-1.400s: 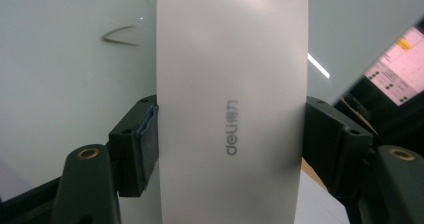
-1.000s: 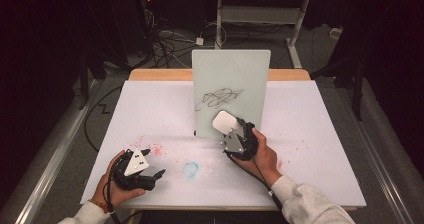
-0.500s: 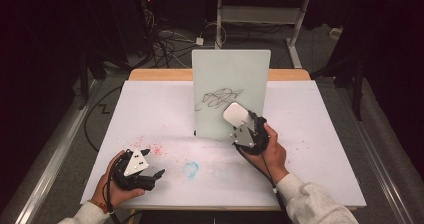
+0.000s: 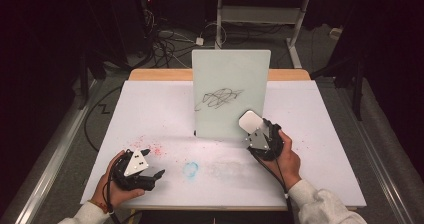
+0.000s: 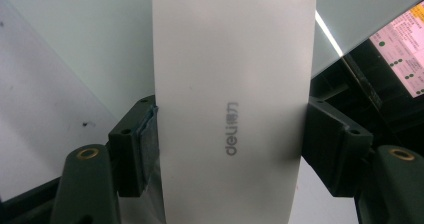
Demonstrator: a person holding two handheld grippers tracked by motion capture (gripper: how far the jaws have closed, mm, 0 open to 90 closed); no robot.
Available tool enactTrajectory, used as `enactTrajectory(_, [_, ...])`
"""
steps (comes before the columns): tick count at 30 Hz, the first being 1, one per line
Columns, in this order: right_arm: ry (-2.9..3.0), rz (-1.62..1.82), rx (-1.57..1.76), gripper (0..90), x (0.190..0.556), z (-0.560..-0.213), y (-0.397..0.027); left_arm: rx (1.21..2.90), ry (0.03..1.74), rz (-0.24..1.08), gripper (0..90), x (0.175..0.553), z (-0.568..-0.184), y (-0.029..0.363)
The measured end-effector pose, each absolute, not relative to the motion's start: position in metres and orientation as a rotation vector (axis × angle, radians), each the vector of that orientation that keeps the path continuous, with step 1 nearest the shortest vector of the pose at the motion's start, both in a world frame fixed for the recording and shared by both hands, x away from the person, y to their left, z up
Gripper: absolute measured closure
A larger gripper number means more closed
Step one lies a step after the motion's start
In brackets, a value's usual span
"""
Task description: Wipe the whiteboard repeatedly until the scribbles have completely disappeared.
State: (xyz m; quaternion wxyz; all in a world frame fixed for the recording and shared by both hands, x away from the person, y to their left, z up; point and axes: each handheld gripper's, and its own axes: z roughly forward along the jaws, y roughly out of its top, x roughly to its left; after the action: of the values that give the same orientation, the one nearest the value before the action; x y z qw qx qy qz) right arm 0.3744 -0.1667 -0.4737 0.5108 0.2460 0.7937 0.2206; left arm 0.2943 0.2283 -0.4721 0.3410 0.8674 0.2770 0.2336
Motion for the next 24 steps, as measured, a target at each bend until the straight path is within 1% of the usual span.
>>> enactTrajectory(8, [1.789,0.603,0.718,31.2,0.384,-0.450,-0.186,2.260,0.721,0.607,17.9,0.295,-0.473,0.228])
enactTrajectory(11, [1.782,0.615,0.738,31.2,0.384,-0.450,-0.189,2.258,0.721,0.606,17.9,0.295,-0.472,0.228])
enactTrajectory(17, [1.871,0.609,0.682,31.2,0.378,-0.467,-0.170,2.263,0.718,0.609,17.9,0.295,-0.473,0.227])
enactTrajectory(21, [1.923,0.548,0.573,31.1,0.372,-0.478,-0.152,2.261,0.718,0.609,17.9,0.295,-0.472,0.227])
enactTrajectory(24, [1.930,0.563,0.550,31.2,0.374,-0.476,-0.145,2.263,0.720,0.607,17.9,0.295,-0.473,0.227])
